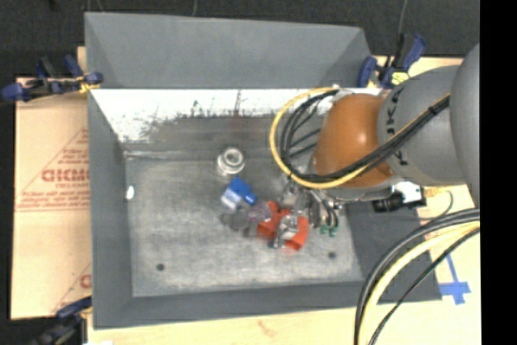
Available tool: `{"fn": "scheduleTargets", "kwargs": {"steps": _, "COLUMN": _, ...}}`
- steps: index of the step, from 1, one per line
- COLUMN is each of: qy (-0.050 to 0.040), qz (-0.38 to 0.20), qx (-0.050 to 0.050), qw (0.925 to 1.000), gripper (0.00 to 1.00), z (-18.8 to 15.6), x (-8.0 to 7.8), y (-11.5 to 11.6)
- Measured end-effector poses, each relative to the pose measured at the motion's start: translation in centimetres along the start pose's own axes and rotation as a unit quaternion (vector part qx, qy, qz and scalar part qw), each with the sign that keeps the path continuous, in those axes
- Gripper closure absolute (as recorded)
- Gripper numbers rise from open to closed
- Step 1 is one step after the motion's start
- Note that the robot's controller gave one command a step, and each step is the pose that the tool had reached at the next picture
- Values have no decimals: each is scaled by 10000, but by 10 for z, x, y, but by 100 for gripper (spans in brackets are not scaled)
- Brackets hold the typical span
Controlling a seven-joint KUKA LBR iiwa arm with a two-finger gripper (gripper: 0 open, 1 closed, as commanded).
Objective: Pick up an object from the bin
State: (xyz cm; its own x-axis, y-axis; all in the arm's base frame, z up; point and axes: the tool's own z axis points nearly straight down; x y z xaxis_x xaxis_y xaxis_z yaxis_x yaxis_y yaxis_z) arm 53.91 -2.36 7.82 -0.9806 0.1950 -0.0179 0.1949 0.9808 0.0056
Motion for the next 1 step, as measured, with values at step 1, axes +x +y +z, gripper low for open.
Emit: {"fn": "scheduleTargets", "kwargs": {"steps": 1, "qy": 40, "qz": -1546, "qx": 19, "qw": 9880, "gripper": 100, "z": -168, "x": 16, "y": -14}}
